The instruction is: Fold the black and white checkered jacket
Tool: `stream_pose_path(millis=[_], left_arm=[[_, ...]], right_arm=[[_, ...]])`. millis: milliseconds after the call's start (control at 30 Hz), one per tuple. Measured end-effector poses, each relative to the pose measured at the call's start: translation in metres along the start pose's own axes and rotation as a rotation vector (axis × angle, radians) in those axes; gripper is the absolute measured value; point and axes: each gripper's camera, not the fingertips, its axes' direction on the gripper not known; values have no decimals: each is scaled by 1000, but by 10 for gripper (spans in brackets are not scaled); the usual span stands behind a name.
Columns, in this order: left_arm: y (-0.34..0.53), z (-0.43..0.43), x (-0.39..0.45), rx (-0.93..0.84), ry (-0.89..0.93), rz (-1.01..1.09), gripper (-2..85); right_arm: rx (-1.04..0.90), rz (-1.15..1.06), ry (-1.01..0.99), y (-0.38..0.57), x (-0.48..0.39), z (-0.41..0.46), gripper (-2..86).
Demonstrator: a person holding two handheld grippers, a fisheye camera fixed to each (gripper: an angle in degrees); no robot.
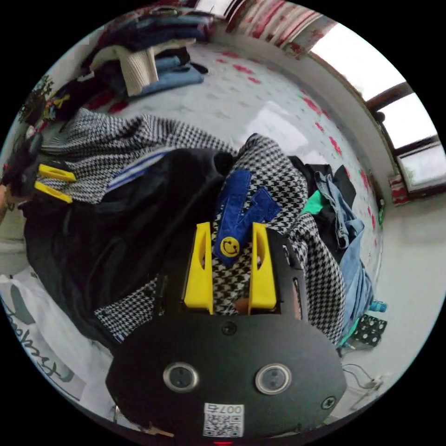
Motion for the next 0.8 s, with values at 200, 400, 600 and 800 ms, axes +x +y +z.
stream_pose_path(millis=[200,400,600,800], left_arm=[[78,-99,-163,358,615,-130,45],[139,-188,-305,710,652,-446,50],[133,-189,-318,729,526,-611,73],[266,-178,-281,694,234,-697,80]], right_arm=[[126,89,-18,36,90,-36,23],[273,526,-162,155,250,-60,24],[395,721,-142,190,239,-45,45],[376,179,-328,169,64,-26,63]])
